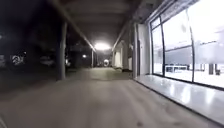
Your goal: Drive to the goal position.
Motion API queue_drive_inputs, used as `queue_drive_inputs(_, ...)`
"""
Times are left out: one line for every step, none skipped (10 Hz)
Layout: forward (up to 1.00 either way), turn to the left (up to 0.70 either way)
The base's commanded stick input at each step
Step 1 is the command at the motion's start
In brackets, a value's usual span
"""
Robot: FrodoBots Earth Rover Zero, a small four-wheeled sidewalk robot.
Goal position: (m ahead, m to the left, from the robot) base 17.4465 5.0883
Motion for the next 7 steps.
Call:
queue_drive_inputs(1.00,0.02)
queue_drive_inputs(1.00,0.02)
queue_drive_inputs(1.00,0.02)
queue_drive_inputs(1.00,0.02)
queue_drive_inputs(1.00,0.02)
queue_drive_inputs(1.00,0.02)
queue_drive_inputs(1.00,0.02)
